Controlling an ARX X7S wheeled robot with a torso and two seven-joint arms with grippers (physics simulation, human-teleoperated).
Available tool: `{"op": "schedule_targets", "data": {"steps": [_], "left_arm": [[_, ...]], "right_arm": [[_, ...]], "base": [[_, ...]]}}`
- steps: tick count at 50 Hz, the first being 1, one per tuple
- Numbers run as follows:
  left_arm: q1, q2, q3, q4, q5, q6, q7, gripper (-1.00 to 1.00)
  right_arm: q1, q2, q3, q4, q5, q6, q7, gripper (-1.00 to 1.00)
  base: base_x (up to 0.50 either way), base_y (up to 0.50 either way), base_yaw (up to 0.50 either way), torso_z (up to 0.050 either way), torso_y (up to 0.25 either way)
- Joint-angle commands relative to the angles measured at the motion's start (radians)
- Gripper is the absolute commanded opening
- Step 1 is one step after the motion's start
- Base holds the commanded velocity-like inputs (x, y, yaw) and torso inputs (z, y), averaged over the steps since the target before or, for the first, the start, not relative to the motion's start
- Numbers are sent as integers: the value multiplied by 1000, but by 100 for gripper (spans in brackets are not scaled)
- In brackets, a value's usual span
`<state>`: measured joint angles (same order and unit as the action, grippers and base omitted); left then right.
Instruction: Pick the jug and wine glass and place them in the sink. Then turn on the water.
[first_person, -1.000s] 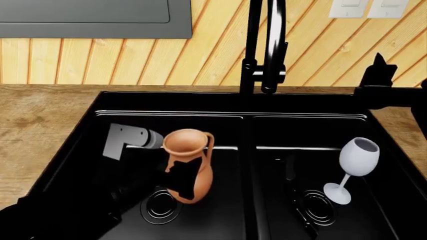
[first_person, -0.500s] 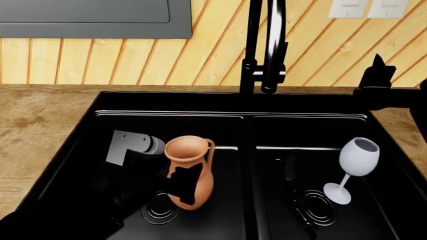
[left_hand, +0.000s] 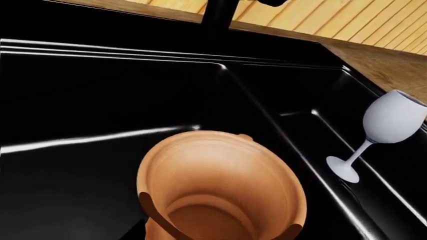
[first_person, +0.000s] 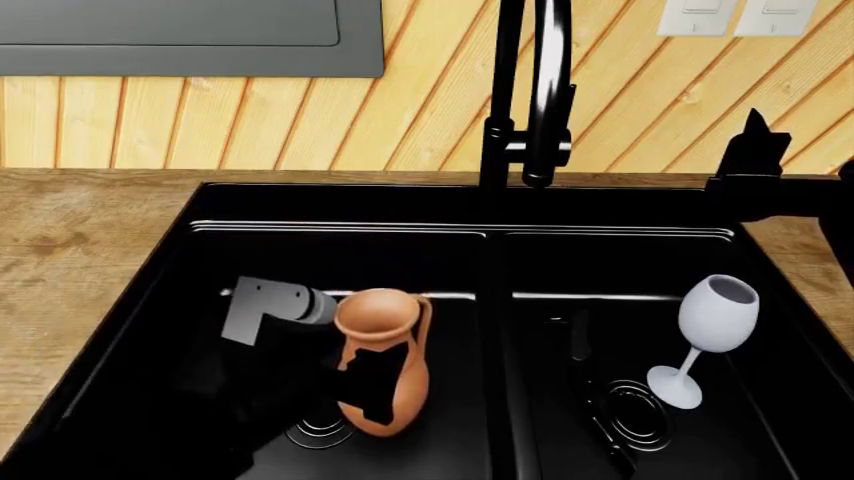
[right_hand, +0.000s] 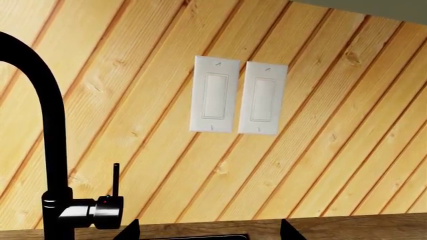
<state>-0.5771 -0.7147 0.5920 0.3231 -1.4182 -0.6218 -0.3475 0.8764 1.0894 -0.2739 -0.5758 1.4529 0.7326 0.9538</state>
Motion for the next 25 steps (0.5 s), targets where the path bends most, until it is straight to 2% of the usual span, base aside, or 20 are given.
{"op": "schedule_targets", "data": {"steps": [1, 25], "left_arm": [[-4, 7, -18, -4, -20, 18, 1, -100], [8, 9, -4, -19, -21, 11, 2, -100]], "right_arm": [[2, 0, 1, -1, 3, 2, 1, 100], [-3, -2, 1, -4, -1, 1, 0, 100]], "base": [[0, 0, 0, 0, 0], [0, 0, 0, 1, 1]]}}
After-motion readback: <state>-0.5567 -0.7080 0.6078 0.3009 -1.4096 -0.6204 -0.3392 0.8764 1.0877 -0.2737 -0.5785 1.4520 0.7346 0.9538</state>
